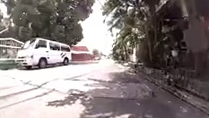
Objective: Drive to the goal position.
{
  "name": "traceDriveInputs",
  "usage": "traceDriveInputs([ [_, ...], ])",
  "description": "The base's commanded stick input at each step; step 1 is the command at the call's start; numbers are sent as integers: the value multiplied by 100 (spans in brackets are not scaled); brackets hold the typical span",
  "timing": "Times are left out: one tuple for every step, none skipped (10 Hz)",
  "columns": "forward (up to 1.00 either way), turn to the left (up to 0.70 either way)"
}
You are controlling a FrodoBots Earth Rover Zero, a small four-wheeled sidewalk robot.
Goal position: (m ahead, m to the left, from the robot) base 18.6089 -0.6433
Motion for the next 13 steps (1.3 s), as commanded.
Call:
traceDriveInputs([
  [70,0],
  [70,0],
  [70,0],
  [70,0],
  [70,0],
  [70,0],
  [70,0],
  [70,0],
  [70,0],
  [70,0],
  [70,0],
  [70,0],
  [70,0],
])
